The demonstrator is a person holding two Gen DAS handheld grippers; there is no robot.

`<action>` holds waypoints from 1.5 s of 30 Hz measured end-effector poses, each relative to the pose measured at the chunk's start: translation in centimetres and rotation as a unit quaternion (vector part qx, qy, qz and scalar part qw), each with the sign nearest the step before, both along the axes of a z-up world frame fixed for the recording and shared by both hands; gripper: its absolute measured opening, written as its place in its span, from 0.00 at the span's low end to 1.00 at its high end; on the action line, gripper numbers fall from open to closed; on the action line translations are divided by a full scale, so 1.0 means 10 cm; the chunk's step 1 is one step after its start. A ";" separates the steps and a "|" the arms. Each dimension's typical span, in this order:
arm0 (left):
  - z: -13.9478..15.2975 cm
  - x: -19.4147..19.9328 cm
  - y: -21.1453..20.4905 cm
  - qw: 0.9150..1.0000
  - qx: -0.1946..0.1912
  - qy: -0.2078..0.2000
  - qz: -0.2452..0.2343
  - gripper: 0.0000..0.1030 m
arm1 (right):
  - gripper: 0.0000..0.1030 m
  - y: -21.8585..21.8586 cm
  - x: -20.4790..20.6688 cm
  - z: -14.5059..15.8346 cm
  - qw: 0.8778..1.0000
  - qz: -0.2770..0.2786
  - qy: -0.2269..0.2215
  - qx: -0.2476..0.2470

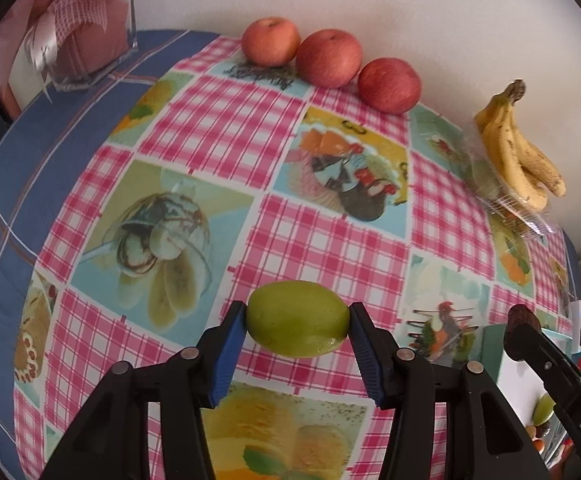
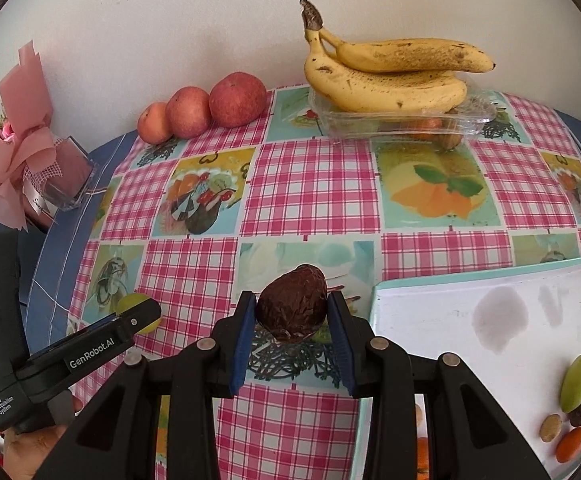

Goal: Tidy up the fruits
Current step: 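Carry the dried date and green pear over the white tray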

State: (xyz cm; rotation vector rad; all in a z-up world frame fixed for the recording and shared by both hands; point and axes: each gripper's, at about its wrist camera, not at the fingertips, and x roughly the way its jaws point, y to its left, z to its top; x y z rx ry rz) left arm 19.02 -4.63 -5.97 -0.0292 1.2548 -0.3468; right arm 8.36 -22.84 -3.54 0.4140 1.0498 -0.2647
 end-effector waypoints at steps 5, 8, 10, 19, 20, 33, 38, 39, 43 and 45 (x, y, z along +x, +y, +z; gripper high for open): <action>0.19 -0.08 -0.14 1.000 -0.011 -0.020 -0.015 0.53 | 0.37 -0.07 -0.05 0.08 1.000 -0.006 -0.005 -0.003; 0.29 -0.15 -0.26 0.999 -0.011 -0.033 -0.030 0.53 | 0.37 -0.12 -0.09 0.13 1.000 -0.011 -0.009 -0.002; 0.36 -0.20 -0.34 0.998 -0.013 -0.041 -0.041 0.53 | 0.37 -0.17 -0.12 0.16 1.000 -0.015 -0.011 -0.004; 0.67 -0.49 -0.81 0.992 -0.022 -0.073 -0.099 0.53 | 0.37 -0.53 -0.35 0.27 0.998 -0.053 -0.023 0.002; 0.69 -0.52 -0.87 0.991 -0.022 -0.076 -0.107 0.53 | 0.37 -0.61 -0.41 0.29 0.998 -0.063 -0.024 0.003; 0.73 -1.03 -1.60 0.974 -0.028 -0.071 -0.212 0.53 | 0.37 -1.44 -1.02 0.49 0.985 -0.169 -0.022 -0.039; 0.52 -1.21 -1.85 0.968 -0.013 -0.053 -0.245 0.53 | 0.37 -1.58 -1.12 0.49 0.983 -0.177 -0.014 -0.040; 0.46 -1.24 -1.89 0.967 -0.007 -0.050 -0.251 0.53 | 0.37 -1.59 -1.12 0.48 0.984 -0.175 -0.011 -0.040; 0.25 -1.34 -2.01 0.963 0.017 -0.037 -0.268 0.53 | 0.37 -1.60 -1.10 0.35 0.986 -0.162 0.014 -0.035; 0.17 -1.37 -2.05 0.961 0.028 -0.035 -0.272 0.53 | 0.37 -1.61 -1.09 0.25 0.986 -0.158 0.031 -0.032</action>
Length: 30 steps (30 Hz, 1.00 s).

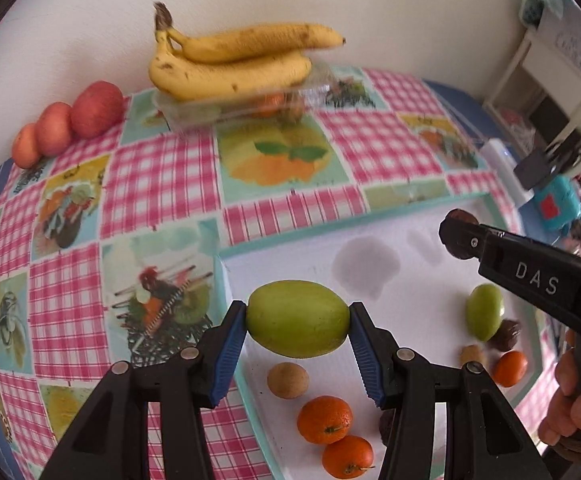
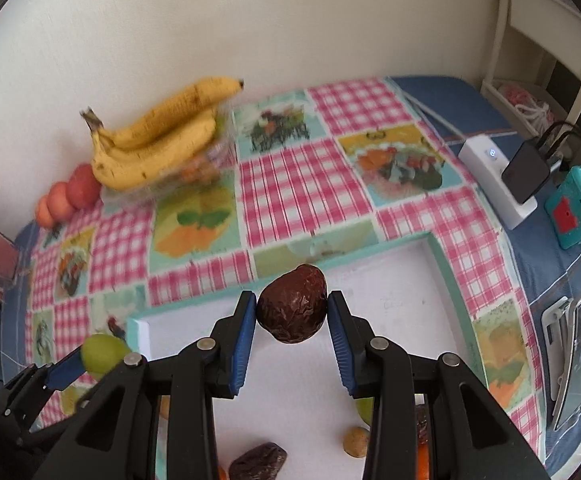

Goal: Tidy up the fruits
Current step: 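Carry the dried date and green pear over the white tray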

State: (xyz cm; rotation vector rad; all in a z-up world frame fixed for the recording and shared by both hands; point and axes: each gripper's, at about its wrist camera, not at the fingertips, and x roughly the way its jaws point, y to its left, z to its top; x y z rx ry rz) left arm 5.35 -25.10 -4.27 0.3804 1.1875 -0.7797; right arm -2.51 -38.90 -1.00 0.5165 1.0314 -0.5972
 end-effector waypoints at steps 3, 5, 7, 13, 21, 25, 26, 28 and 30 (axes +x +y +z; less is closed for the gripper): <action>-0.09 -0.02 -0.03 1.000 0.009 0.001 -0.004 0.53 | 0.37 -0.01 0.00 -0.16 1.000 0.001 0.021 0.006; -0.13 -0.03 -0.03 1.000 0.013 0.003 -0.003 0.53 | 0.37 -0.03 -0.01 -0.23 1.000 -0.001 0.029 0.010; -0.16 -0.02 -0.02 1.000 0.016 0.005 -0.003 0.53 | 0.37 -0.04 -0.02 -0.30 0.999 -0.003 0.036 0.015; -0.23 -0.01 -0.03 1.000 0.024 0.008 -0.003 0.53 | 0.37 -0.07 -0.03 -0.42 0.998 -0.007 0.050 0.024; -0.26 -0.01 -0.03 1.000 0.030 0.010 -0.002 0.53 | 0.37 -0.05 0.00 -0.46 0.998 -0.008 0.061 0.027; -0.27 -0.01 -0.03 0.999 0.031 0.010 -0.002 0.53 | 0.37 -0.06 0.00 -0.49 0.997 -0.008 0.065 0.028; -0.28 -0.01 -0.03 0.999 0.032 0.011 -0.002 0.53 | 0.37 -0.05 0.00 -0.49 0.997 -0.008 0.065 0.028; -0.28 -0.01 -0.02 0.999 0.033 0.011 -0.002 0.53 | 0.37 -0.05 0.00 -0.50 0.997 -0.008 0.066 0.029; -0.28 -0.01 -0.02 0.999 0.034 0.011 -0.002 0.53 | 0.37 -0.04 0.00 -0.50 0.997 -0.008 0.067 0.029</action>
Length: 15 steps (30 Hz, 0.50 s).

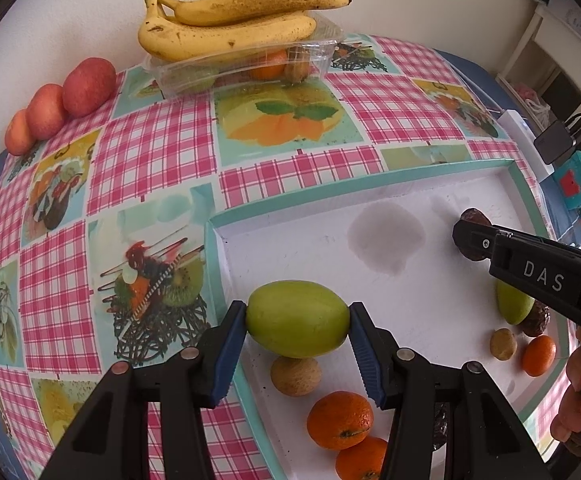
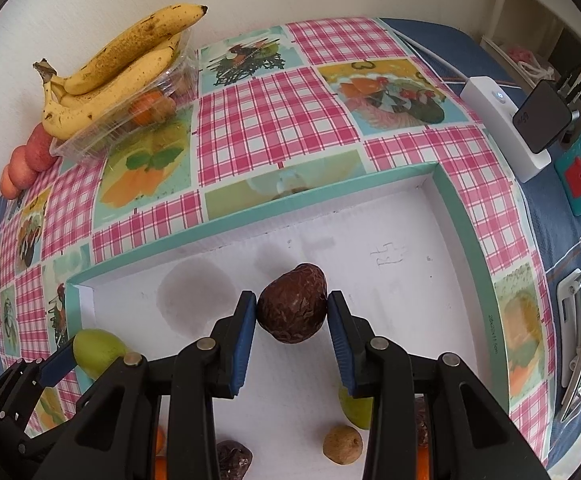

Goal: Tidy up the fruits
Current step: 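Carry the dried date and green pear over the white tray, then open both tools to drop the date and pear into the tray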

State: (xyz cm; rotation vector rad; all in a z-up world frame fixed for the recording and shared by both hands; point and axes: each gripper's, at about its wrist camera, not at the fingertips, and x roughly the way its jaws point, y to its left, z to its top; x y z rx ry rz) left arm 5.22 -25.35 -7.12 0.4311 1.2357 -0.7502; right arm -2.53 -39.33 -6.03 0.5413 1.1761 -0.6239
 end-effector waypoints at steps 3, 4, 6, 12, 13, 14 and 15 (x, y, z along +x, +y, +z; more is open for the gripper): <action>0.00 -0.01 0.00 1.000 0.002 0.000 -0.001 0.53 | 0.37 0.00 -0.01 -0.01 1.000 -0.001 0.001 0.002; -0.01 -0.01 -0.01 1.000 0.003 0.000 -0.001 0.53 | 0.37 0.00 -0.01 -0.02 1.000 -0.002 0.000 0.002; -0.01 -0.01 0.00 1.000 0.004 0.002 0.001 0.53 | 0.37 0.01 -0.02 -0.02 1.000 -0.002 0.000 0.003; 0.01 -0.02 -0.01 1.000 0.007 0.004 0.003 0.54 | 0.37 0.01 -0.05 -0.02 1.000 -0.001 0.001 0.005; 0.02 -0.03 0.00 1.000 0.006 0.004 0.003 0.54 | 0.37 0.00 -0.04 -0.03 1.000 -0.001 0.002 0.005; 0.04 -0.03 0.00 1.000 0.003 0.004 0.003 0.54 | 0.37 0.00 -0.04 -0.03 1.000 -0.001 0.001 0.006; 0.06 -0.04 0.01 1.000 0.002 0.001 0.004 0.55 | 0.37 0.00 -0.05 -0.03 1.000 -0.001 0.002 0.005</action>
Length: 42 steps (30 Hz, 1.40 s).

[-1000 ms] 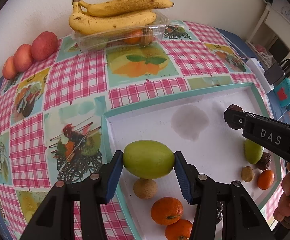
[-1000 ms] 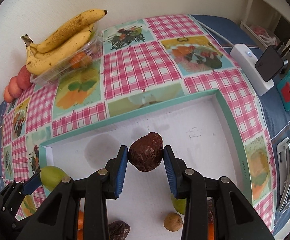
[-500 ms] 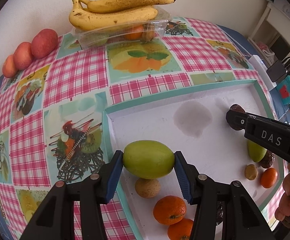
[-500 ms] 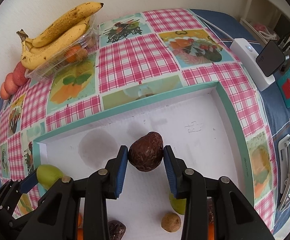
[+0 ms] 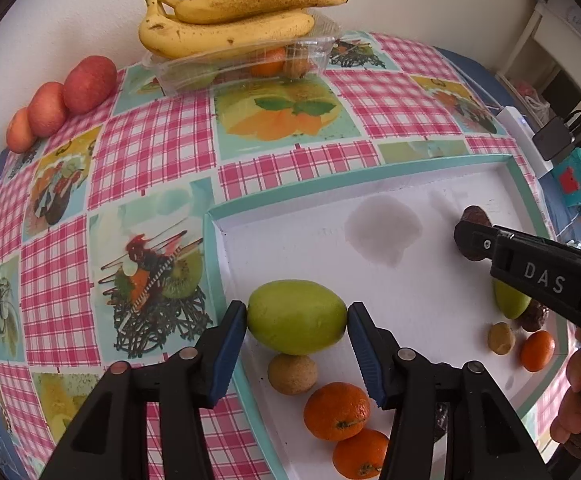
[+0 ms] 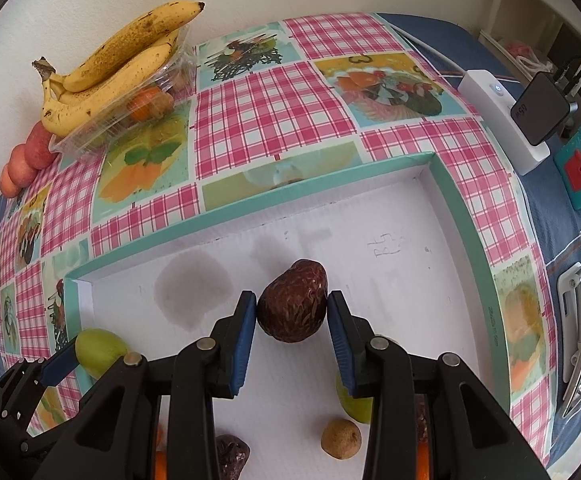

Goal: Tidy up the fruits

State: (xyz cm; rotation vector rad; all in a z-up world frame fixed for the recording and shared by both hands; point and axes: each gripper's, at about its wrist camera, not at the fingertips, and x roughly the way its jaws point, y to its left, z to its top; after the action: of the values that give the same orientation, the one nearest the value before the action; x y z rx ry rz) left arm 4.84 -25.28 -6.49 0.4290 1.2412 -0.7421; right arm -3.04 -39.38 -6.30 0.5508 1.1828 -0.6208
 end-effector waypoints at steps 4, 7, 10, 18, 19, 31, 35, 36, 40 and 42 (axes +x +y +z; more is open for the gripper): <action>0.12 -0.03 0.05 1.000 -0.009 -0.006 0.001 0.56 | 0.37 0.01 -0.02 0.02 1.000 0.000 0.002 -0.002; 0.18 -0.06 0.11 1.000 -0.013 -0.009 0.003 0.56 | 0.37 0.05 -0.06 0.07 1.000 -0.001 0.000 -0.008; 0.22 -0.07 0.24 1.000 -0.020 -0.009 0.020 0.56 | 0.37 0.09 -0.09 0.11 1.000 0.001 -0.001 -0.013; 0.26 0.05 0.84 0.992 -0.023 -0.024 0.125 0.75 | 0.37 0.29 -0.29 0.26 0.999 0.016 0.004 -0.035; 0.26 0.06 0.93 0.990 -0.020 -0.029 0.137 0.78 | 0.39 0.32 -0.32 0.28 0.999 0.016 0.007 -0.039; 0.27 -0.11 1.54 0.980 -0.014 -0.056 0.189 1.00 | 0.76 0.75 -0.48 0.40 0.998 0.045 -0.006 -0.049; 0.32 -0.17 1.64 0.979 -0.016 -0.068 0.194 1.00 | 0.83 0.90 -0.51 0.33 0.998 0.054 -0.007 -0.039; 0.33 -0.18 1.68 0.978 -0.015 -0.068 0.197 1.00 | 0.83 0.93 -0.52 0.31 0.998 0.056 -0.006 -0.036; 0.38 -0.25 1.77 0.976 -0.016 -0.078 0.201 1.00 | 0.83 1.03 -0.57 0.28 0.998 0.058 -0.014 -0.024; 0.41 -0.30 1.81 0.977 -0.022 -0.078 0.196 1.00 | 0.83 1.07 -0.60 0.29 0.998 0.060 -0.020 -0.025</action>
State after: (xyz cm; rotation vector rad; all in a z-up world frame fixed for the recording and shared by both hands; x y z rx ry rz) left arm 1.84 -7.23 -2.36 0.1910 1.1140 -0.3891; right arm -9.06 -28.72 -3.42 0.4450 1.1501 -0.5328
